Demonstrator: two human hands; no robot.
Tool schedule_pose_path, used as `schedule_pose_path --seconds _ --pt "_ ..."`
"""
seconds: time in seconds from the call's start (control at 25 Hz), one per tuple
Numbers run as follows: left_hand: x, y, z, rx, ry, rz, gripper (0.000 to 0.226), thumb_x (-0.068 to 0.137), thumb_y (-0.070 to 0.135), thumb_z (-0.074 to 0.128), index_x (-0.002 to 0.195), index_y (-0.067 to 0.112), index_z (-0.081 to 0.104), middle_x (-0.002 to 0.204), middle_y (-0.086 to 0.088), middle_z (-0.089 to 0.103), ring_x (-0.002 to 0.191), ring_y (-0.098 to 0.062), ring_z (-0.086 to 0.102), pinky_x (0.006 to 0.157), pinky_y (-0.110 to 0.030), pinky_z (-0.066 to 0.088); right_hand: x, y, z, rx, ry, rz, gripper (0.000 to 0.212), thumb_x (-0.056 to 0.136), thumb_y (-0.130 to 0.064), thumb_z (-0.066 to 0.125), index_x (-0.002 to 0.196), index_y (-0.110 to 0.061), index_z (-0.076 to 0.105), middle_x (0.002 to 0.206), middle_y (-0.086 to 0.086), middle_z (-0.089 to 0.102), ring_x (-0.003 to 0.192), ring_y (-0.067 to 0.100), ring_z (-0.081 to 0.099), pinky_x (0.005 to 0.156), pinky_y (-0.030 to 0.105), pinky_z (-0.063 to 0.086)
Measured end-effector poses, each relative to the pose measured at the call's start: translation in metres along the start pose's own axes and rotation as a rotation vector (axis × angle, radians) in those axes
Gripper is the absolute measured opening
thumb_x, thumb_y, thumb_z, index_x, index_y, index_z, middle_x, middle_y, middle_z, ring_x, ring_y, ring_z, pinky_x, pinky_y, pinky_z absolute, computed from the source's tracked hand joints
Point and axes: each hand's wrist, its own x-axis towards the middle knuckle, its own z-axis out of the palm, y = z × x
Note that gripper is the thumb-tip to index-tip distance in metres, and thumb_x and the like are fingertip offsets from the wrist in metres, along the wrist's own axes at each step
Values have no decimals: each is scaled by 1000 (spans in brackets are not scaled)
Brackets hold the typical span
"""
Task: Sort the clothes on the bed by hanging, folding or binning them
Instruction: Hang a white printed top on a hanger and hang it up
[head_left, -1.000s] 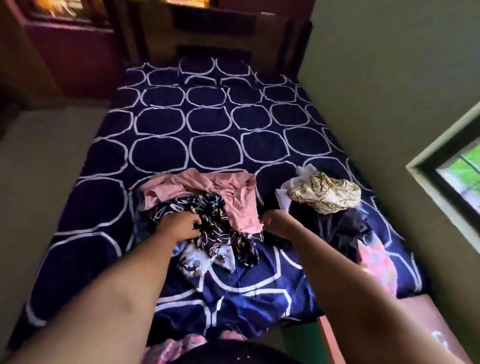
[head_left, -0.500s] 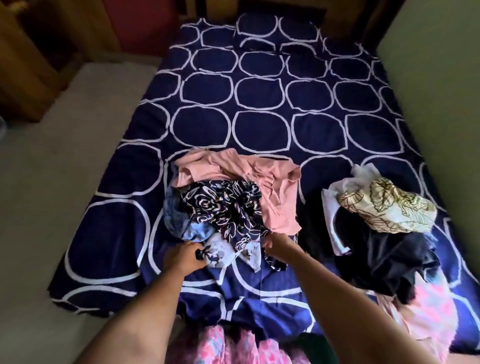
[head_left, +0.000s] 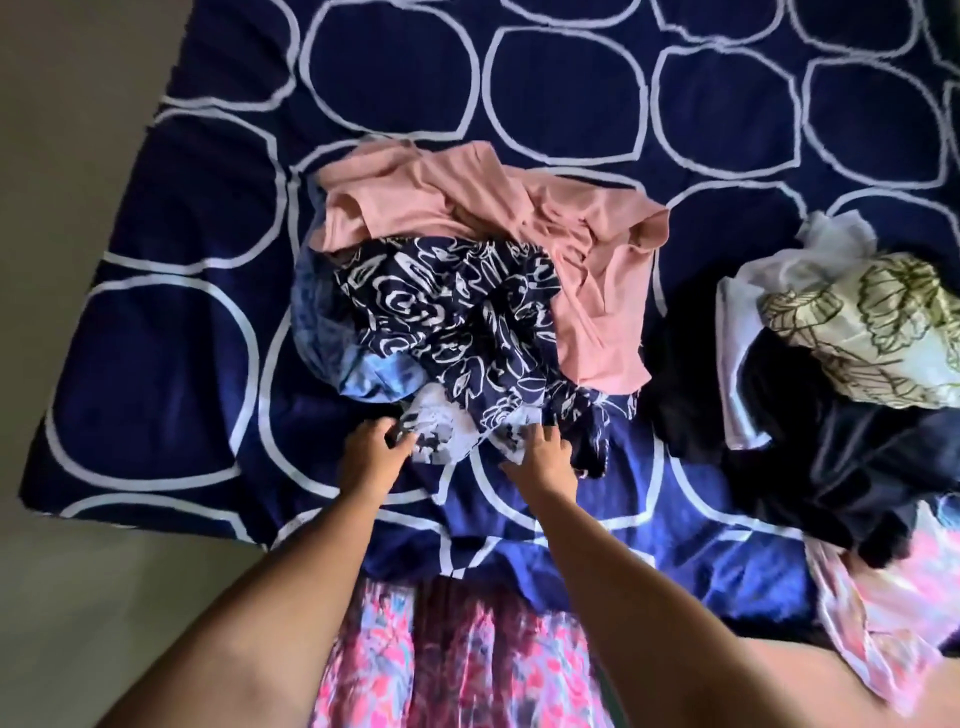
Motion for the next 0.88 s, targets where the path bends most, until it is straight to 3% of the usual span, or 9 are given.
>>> schedule_pose_path --seconds 0.12,0.2,0.28,0.4,0.48,0.56,0.64,0.76,0.88 --pt "-5 1 -3 -243 -48 -158 27 86 33 68 93 7 67 90 -12 69 87 -30 64 77 -38 49 5 -2 -1 -27 3 25 29 91 -14 49 119 -12 55 120 12 57 112 31 54 84 39 47" --pt "-3 1 -14 -405 -62 -245 28 84 35 70 91 8 67 95 -15 71 90 -29 67 76 -37 50 5 2 -16 101 -41 56 23 87 -13 50 105 -9 65 107 16 66 99 33 63 74 32 46" --pt "-4 9 -31 -549 -89 -241 18 85 30 70 87 13 65 93 -14 71 80 -24 70 61 -25 49 -1 6 -37 182 -45 26 16 86 -16 56 93 -8 69 95 17 69 91 33 65 67 28 40" --pt "-14 32 -66 -664 -91 -189 7 91 16 65 88 11 63 79 -6 66 66 -12 64 45 -5 39 -18 0 -78 208 25 -42 14 87 -18 61 91 -7 69 91 17 70 88 32 64 67 30 41" --pt "-22 51 -95 -678 -77 -109 9 89 20 66 82 16 63 82 -6 67 77 -21 65 47 -6 40 -35 -14 -111 231 94 -90 16 87 -17 62 94 -5 68 94 18 69 89 32 64 68 31 41" --pt "-26 73 -125 -701 -69 -38 12 88 23 68 79 18 61 80 -3 66 82 -21 63 59 -17 49 -55 -30 -147 239 185 -147 16 86 -13 60 97 -4 67 100 18 68 93 32 63 71 31 42" --pt "-29 101 -159 -691 -28 30 16 87 26 69 81 15 59 76 -3 61 77 -20 57 63 -26 46 -71 -42 -184 267 294 -183 17 84 -12 57 98 -7 67 102 16 68 94 32 62 72 32 42" --pt "-42 153 -218 -711 70 171 19 88 27 68 96 11 62 85 -5 63 81 -21 59 65 -26 42 -95 -51 -251 333 474 -211 18 84 -13 52 99 -11 63 103 13 66 93 33 62 69 31 41" --pt "-65 208 -283 -810 170 310 15 88 26 67 88 13 61 77 -1 62 73 -18 57 65 -27 43 -127 -49 -330 383 690 -227 20 86 -9 49 99 -6 63 107 18 64 101 35 59 75 33 40"
